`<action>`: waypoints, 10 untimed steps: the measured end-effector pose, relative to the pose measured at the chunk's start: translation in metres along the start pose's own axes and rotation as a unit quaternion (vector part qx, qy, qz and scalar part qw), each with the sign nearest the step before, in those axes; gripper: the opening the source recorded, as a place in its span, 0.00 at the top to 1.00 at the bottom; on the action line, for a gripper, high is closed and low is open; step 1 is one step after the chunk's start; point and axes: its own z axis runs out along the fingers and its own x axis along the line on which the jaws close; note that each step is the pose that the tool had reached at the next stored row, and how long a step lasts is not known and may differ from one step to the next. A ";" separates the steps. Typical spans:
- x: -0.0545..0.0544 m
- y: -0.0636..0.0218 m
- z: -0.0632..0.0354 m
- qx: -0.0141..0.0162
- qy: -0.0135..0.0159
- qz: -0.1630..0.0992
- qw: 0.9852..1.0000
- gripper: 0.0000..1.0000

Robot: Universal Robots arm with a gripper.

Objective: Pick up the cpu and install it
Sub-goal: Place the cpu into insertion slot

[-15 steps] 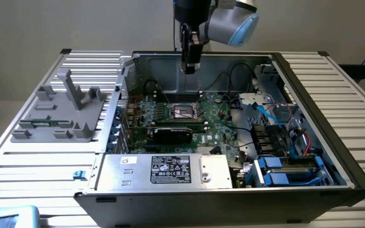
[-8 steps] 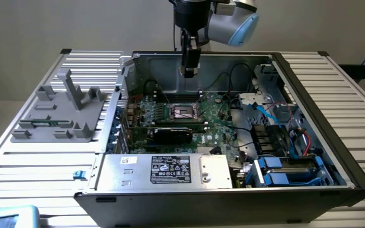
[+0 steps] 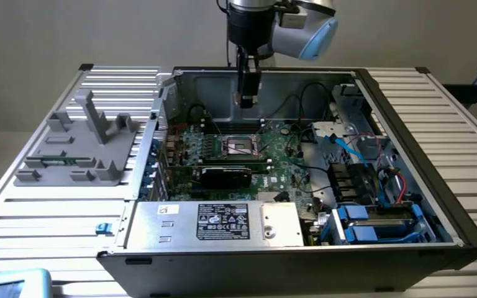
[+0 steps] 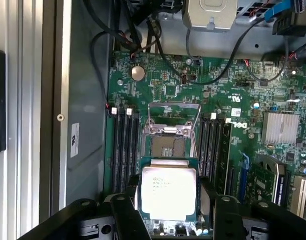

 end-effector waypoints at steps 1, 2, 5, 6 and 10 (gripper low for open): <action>-0.001 -0.0001 0.0012 0.000 0.000 0.001 1.000 0.44; -0.003 -0.0002 0.0028 -0.001 0.000 0.002 1.000 0.44; -0.008 -0.0003 0.0084 -0.003 0.000 0.007 1.000 0.44; -0.009 -0.0003 0.0102 -0.003 0.000 0.009 1.000 0.44; -0.011 -0.0004 0.0176 -0.003 0.000 0.020 1.000 0.44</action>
